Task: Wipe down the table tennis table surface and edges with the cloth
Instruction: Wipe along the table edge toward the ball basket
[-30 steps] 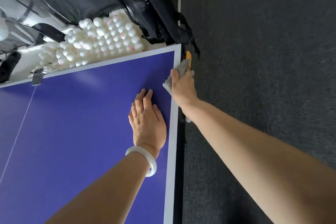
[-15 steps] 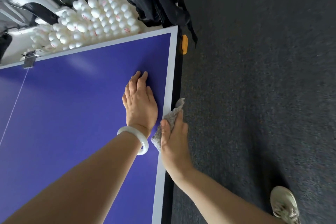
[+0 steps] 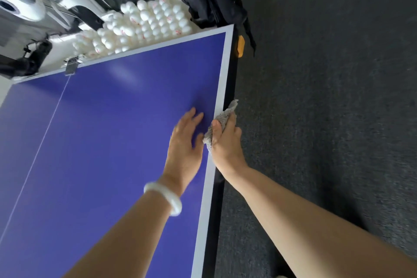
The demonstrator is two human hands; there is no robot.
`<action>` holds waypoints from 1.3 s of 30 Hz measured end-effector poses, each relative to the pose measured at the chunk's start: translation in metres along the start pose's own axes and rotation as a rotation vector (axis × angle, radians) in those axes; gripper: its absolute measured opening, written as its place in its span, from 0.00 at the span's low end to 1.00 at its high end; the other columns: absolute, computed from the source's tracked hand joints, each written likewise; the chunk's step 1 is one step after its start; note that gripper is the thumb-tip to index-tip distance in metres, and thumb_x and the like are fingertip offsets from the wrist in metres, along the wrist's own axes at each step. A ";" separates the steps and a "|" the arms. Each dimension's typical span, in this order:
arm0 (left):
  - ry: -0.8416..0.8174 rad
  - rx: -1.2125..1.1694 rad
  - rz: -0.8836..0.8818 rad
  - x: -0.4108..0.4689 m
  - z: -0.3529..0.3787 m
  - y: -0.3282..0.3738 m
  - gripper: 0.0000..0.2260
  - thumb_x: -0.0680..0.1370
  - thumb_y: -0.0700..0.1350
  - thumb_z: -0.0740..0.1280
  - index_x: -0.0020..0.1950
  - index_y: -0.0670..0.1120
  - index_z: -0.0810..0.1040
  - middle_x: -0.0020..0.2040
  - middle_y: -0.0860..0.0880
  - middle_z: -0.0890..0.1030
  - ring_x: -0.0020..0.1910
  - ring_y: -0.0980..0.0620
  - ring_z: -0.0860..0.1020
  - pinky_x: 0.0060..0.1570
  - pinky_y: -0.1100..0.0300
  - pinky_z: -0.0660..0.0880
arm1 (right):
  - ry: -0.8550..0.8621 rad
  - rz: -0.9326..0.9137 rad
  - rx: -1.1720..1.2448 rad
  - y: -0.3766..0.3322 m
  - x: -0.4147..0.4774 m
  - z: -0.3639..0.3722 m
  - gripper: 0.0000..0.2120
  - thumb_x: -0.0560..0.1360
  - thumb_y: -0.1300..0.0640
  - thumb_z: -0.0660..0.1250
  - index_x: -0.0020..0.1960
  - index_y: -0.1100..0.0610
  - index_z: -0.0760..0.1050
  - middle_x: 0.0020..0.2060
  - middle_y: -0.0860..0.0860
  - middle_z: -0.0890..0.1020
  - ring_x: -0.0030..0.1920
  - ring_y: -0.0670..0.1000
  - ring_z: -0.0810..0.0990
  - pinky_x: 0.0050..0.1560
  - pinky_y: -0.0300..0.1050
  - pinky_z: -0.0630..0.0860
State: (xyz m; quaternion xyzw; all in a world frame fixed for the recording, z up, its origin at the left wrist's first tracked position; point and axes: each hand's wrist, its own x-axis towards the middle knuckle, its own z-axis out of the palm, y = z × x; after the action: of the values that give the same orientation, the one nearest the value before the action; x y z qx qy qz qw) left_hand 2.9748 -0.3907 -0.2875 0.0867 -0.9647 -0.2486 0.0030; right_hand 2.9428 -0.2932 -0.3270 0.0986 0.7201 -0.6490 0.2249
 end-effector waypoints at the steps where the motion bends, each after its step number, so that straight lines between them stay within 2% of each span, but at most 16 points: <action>1: -0.033 0.069 0.031 -0.025 -0.003 -0.007 0.21 0.83 0.41 0.60 0.76 0.50 0.66 0.78 0.55 0.61 0.77 0.57 0.58 0.75 0.58 0.55 | -0.008 0.006 -0.005 -0.001 0.000 -0.001 0.31 0.83 0.43 0.50 0.81 0.53 0.44 0.69 0.62 0.63 0.63 0.63 0.73 0.64 0.59 0.72; 3: -0.077 0.191 0.060 -0.069 -0.010 -0.023 0.22 0.84 0.48 0.55 0.79 0.53 0.60 0.79 0.59 0.55 0.78 0.60 0.52 0.76 0.60 0.52 | -0.022 0.009 -0.006 -0.002 -0.001 -0.002 0.32 0.83 0.42 0.50 0.81 0.53 0.43 0.71 0.61 0.62 0.65 0.62 0.72 0.65 0.60 0.71; 5: -0.087 0.283 0.111 -0.098 -0.012 -0.035 0.23 0.84 0.50 0.50 0.80 0.51 0.56 0.80 0.59 0.51 0.79 0.57 0.49 0.76 0.58 0.49 | -0.032 0.005 -0.002 -0.003 -0.001 -0.003 0.32 0.83 0.42 0.50 0.81 0.52 0.42 0.71 0.62 0.61 0.65 0.62 0.72 0.65 0.60 0.71; 10: -0.026 0.343 0.123 -0.114 -0.001 -0.037 0.23 0.84 0.46 0.48 0.79 0.43 0.57 0.80 0.51 0.55 0.80 0.53 0.51 0.77 0.52 0.50 | -0.005 0.041 0.052 0.000 -0.003 -0.001 0.32 0.83 0.42 0.51 0.81 0.52 0.44 0.71 0.62 0.62 0.65 0.62 0.72 0.66 0.58 0.71; 12: -0.018 0.342 0.117 -0.115 0.000 -0.037 0.23 0.84 0.46 0.48 0.79 0.43 0.58 0.80 0.51 0.55 0.80 0.53 0.51 0.77 0.53 0.50 | 0.059 0.043 0.048 0.010 -0.023 0.010 0.31 0.83 0.43 0.51 0.81 0.55 0.46 0.71 0.61 0.62 0.67 0.61 0.70 0.68 0.54 0.69; 14: -0.008 0.331 0.127 -0.116 -0.001 -0.039 0.23 0.84 0.45 0.48 0.79 0.43 0.58 0.80 0.51 0.55 0.80 0.53 0.51 0.77 0.52 0.50 | 0.108 0.038 0.066 0.030 -0.067 0.025 0.32 0.82 0.42 0.51 0.81 0.56 0.47 0.71 0.58 0.63 0.69 0.57 0.68 0.69 0.45 0.67; 16: -0.010 0.308 0.131 -0.116 -0.001 -0.042 0.23 0.83 0.45 0.48 0.79 0.44 0.58 0.80 0.52 0.55 0.80 0.53 0.52 0.77 0.52 0.50 | 0.092 0.021 0.109 0.046 -0.117 0.035 0.37 0.79 0.37 0.48 0.81 0.56 0.47 0.73 0.55 0.62 0.73 0.52 0.64 0.70 0.38 0.62; 18: -0.014 0.306 0.137 -0.116 -0.001 -0.043 0.23 0.83 0.44 0.49 0.80 0.45 0.58 0.81 0.52 0.54 0.80 0.53 0.51 0.77 0.53 0.49 | 0.060 -0.008 0.151 0.057 -0.137 0.038 0.41 0.75 0.34 0.46 0.81 0.56 0.47 0.75 0.54 0.61 0.75 0.50 0.60 0.73 0.36 0.57; 20: -0.010 0.302 0.145 -0.115 -0.001 -0.043 0.23 0.83 0.44 0.49 0.80 0.45 0.58 0.80 0.53 0.54 0.80 0.54 0.51 0.77 0.53 0.49 | 0.070 -0.027 0.158 0.055 -0.117 0.037 0.39 0.76 0.36 0.48 0.80 0.58 0.50 0.73 0.58 0.63 0.74 0.53 0.64 0.74 0.43 0.61; 22: -0.006 0.300 0.146 -0.115 -0.002 -0.042 0.23 0.83 0.44 0.49 0.79 0.44 0.59 0.80 0.52 0.55 0.80 0.54 0.51 0.77 0.51 0.51 | 0.109 -0.024 0.136 0.045 -0.079 0.033 0.33 0.81 0.42 0.51 0.77 0.63 0.55 0.70 0.64 0.67 0.69 0.61 0.70 0.69 0.56 0.69; 23: -0.007 0.306 0.145 -0.116 -0.002 -0.042 0.23 0.83 0.45 0.48 0.79 0.44 0.59 0.80 0.52 0.55 0.80 0.54 0.51 0.77 0.51 0.51 | 0.117 -0.016 0.143 0.037 -0.060 0.029 0.30 0.82 0.44 0.53 0.77 0.63 0.56 0.70 0.65 0.67 0.68 0.63 0.70 0.68 0.59 0.70; 27: -0.002 0.318 0.134 -0.117 -0.002 -0.040 0.24 0.83 0.47 0.46 0.80 0.45 0.57 0.80 0.53 0.53 0.79 0.56 0.49 0.78 0.51 0.50 | 0.120 -0.035 0.190 0.029 -0.036 0.024 0.30 0.83 0.44 0.54 0.80 0.57 0.53 0.74 0.60 0.62 0.72 0.59 0.66 0.72 0.51 0.65; 31: -0.009 0.305 0.126 -0.118 -0.002 -0.038 0.24 0.83 0.48 0.45 0.80 0.46 0.57 0.80 0.53 0.53 0.79 0.58 0.46 0.78 0.51 0.50 | 0.164 -0.048 0.153 0.059 -0.104 0.041 0.33 0.81 0.40 0.52 0.79 0.59 0.55 0.70 0.60 0.67 0.70 0.56 0.70 0.70 0.53 0.68; 35: -0.021 0.340 0.119 -0.119 -0.002 -0.035 0.25 0.82 0.49 0.43 0.80 0.47 0.55 0.80 0.52 0.52 0.79 0.57 0.45 0.78 0.53 0.48 | 0.111 -0.076 0.163 0.086 -0.170 0.052 0.41 0.75 0.34 0.49 0.80 0.58 0.51 0.75 0.56 0.62 0.75 0.50 0.63 0.74 0.51 0.64; 37: -0.028 0.347 0.119 -0.118 -0.003 -0.034 0.25 0.82 0.49 0.43 0.80 0.47 0.53 0.80 0.52 0.51 0.79 0.57 0.45 0.78 0.53 0.47 | 0.109 -0.058 0.185 0.083 -0.149 0.050 0.38 0.78 0.37 0.51 0.79 0.59 0.54 0.70 0.59 0.67 0.70 0.54 0.69 0.70 0.53 0.68; 39: -0.033 0.340 0.111 -0.118 -0.003 -0.034 0.25 0.83 0.48 0.44 0.80 0.47 0.53 0.80 0.53 0.49 0.79 0.57 0.44 0.78 0.54 0.46 | 0.123 -0.042 0.173 0.071 -0.108 0.044 0.32 0.82 0.42 0.53 0.79 0.60 0.54 0.71 0.61 0.66 0.69 0.57 0.70 0.70 0.52 0.68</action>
State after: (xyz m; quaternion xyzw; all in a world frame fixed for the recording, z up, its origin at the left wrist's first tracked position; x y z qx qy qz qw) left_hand 3.0965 -0.4012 -0.2968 0.0286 -0.9961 -0.0828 -0.0136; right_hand 3.0769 -0.3105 -0.3440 0.1420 0.6758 -0.7059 0.1573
